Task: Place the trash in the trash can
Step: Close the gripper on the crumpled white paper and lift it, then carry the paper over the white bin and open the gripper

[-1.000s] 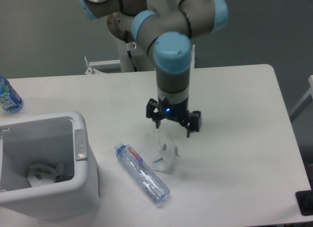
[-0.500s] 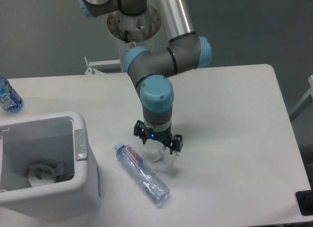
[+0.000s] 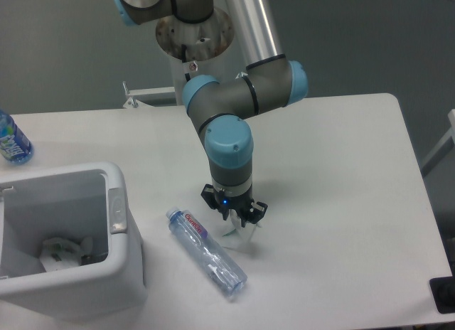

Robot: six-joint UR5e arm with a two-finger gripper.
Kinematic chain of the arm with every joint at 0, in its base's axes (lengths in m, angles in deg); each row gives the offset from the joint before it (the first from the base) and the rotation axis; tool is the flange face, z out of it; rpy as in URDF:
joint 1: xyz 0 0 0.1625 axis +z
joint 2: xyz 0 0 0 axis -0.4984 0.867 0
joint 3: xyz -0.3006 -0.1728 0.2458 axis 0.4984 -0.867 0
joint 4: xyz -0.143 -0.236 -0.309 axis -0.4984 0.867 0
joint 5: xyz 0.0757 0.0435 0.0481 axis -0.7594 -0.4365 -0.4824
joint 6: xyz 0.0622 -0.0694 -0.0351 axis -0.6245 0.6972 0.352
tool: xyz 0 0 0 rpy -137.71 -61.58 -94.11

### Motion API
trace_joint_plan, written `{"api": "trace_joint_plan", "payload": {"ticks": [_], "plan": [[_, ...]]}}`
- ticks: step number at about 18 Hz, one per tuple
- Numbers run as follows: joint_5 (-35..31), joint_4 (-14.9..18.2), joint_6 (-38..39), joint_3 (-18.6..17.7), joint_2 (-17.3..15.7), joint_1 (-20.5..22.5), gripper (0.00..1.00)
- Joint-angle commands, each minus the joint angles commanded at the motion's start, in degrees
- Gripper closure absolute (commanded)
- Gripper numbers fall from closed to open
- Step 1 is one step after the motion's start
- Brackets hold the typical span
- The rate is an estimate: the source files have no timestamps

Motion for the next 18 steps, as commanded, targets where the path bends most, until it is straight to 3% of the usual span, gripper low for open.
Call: {"api": "trace_joint_plan", "payload": {"ticks": [3,6,9,11,13,16,18], "plan": [[0.7,0.18,-2.8,1.22,-1.76,1.76,1.0],[2.27,2.63,-3.52,4.29,-4.39,3.16,1.0],[13.4,2.99,-1.16,10.0,-6.85,5.79,1.0],[24.38,2.56,10.21,12.64,-8.0,7.47,1.0],[31.26,2.03,23.76,16.42,-8.26,8.27,1.0],[33.74,1.85,31.0,20.29,-8.35,6.78,1.0],[35.68,1.76,36.18,20.74,-10.1,5.37,1.0]]}}
